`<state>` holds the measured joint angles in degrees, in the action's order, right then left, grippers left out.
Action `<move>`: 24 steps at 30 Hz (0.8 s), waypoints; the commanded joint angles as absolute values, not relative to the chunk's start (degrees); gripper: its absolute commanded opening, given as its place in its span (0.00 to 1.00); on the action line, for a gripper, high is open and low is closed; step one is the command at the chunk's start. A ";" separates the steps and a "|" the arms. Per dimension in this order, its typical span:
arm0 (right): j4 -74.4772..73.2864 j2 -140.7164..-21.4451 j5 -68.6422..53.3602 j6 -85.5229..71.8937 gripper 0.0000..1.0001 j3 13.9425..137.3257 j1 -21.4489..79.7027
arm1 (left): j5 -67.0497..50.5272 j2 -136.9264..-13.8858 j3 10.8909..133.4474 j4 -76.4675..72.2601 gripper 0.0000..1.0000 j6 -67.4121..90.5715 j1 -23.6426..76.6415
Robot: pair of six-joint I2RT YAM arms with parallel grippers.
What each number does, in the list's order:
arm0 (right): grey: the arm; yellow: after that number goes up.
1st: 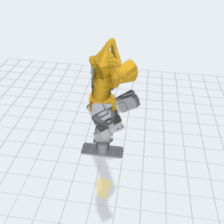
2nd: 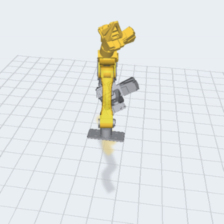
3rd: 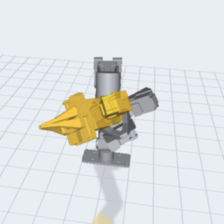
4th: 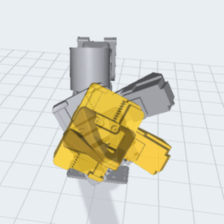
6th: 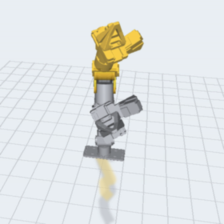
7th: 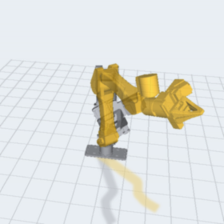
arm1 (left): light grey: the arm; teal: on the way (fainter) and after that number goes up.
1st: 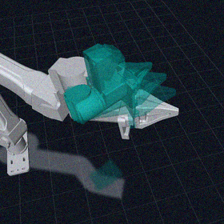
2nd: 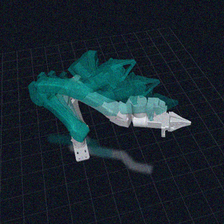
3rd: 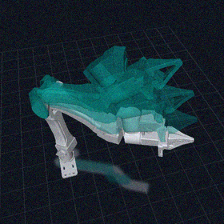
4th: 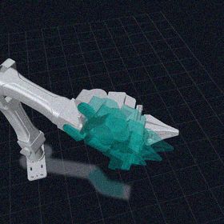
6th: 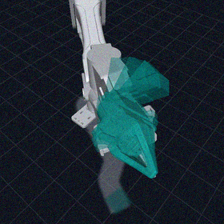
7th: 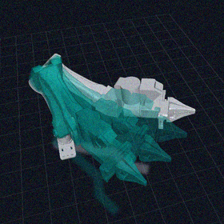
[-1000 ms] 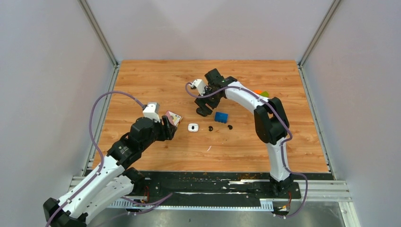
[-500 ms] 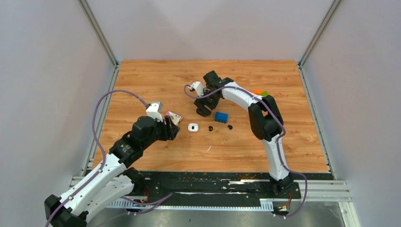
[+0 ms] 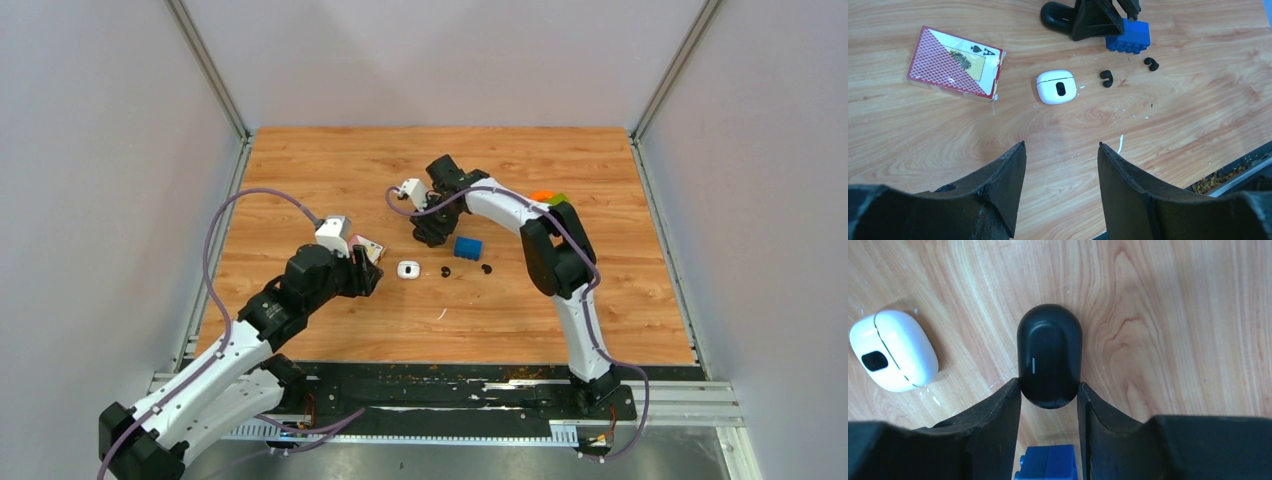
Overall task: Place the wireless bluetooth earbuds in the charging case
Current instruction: Pick up the charging case at the center of the board.
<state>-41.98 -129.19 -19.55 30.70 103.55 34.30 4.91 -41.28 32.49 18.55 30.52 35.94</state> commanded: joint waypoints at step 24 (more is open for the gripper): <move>-39.04 -75.86 -16.30 45.98 0.23 68.81 41.05 | -18.75 -56.40 31.28 -23.77 0.63 38.44 42.01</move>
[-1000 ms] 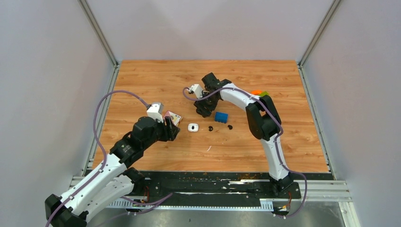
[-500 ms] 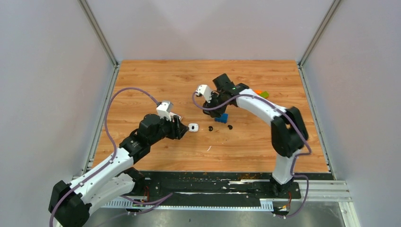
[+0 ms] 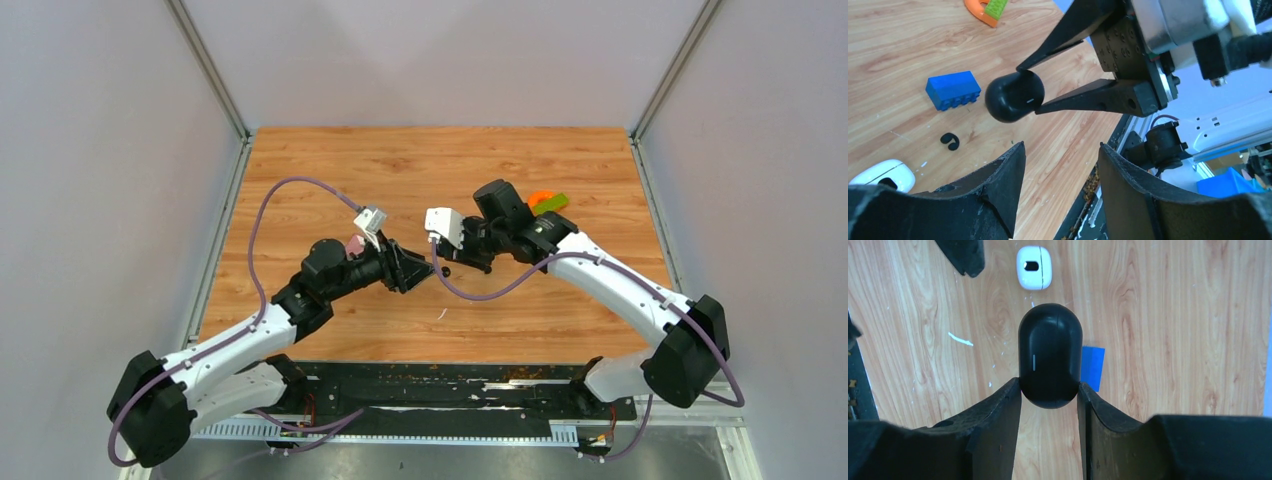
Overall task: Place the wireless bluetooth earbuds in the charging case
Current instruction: Pick up the charging case at the center of the board.
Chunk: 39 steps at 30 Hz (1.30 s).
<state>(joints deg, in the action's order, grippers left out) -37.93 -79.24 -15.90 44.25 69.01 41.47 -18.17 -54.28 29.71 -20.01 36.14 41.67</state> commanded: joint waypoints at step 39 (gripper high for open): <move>-42.75 -74.01 -24.31 44.83 0.31 71.12 41.05 | -26.00 -74.30 34.99 -44.06 0.20 49.23 42.41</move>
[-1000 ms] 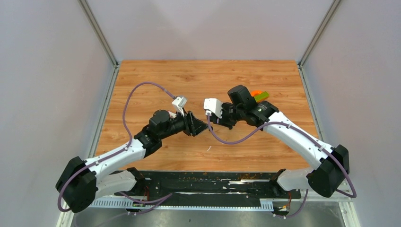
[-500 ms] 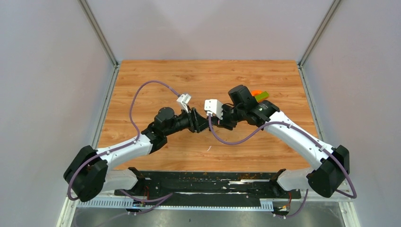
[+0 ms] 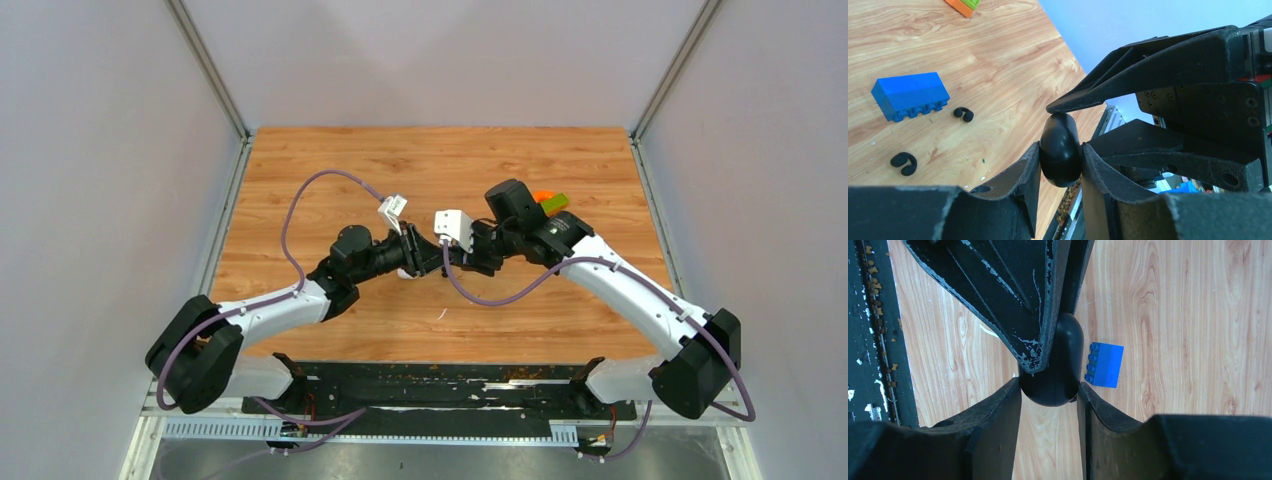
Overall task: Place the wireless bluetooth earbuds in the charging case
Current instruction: Pick up the charging case at the center of the board.
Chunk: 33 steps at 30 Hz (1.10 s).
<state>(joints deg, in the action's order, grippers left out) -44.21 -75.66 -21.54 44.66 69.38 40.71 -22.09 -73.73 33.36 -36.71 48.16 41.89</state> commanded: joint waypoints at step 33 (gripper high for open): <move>-66.07 -85.32 -55.92 47.37 0.55 80.59 37.09 | -34.50 -63.30 15.77 -63.97 0.05 22.71 44.21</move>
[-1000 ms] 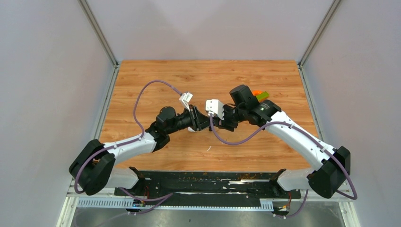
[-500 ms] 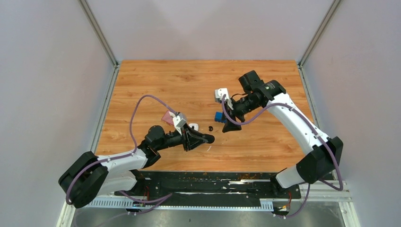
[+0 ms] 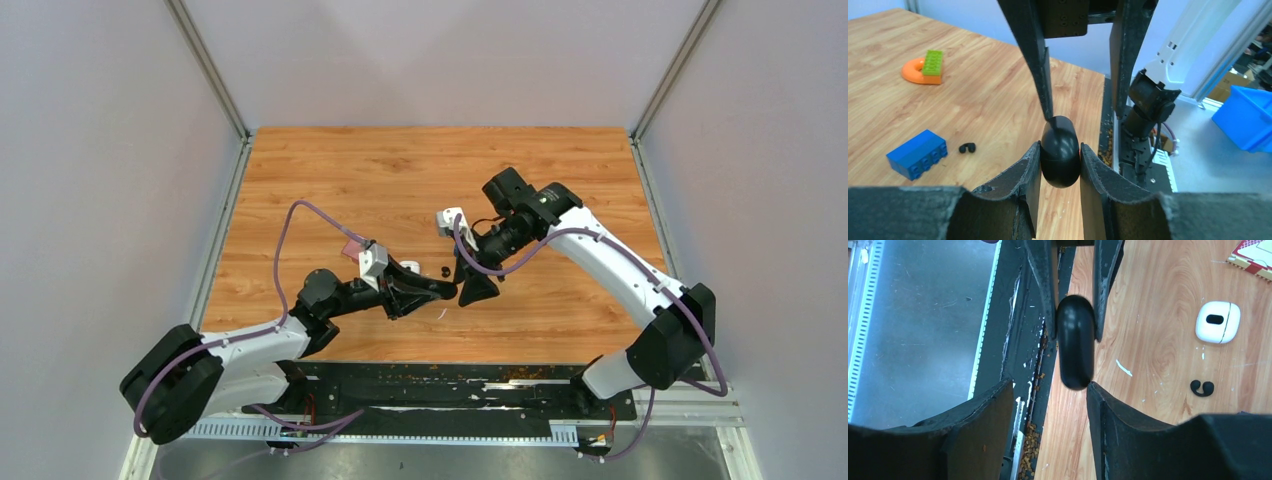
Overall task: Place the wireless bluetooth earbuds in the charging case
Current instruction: Pick up the charging case at the center of the board.
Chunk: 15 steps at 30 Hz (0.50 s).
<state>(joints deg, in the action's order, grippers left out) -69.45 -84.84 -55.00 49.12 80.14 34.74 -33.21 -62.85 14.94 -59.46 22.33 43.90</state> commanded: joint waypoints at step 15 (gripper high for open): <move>-60.65 -87.06 -52.54 41.97 0.30 78.43 37.83 | -29.79 -62.03 17.64 -58.89 0.04 29.26 44.21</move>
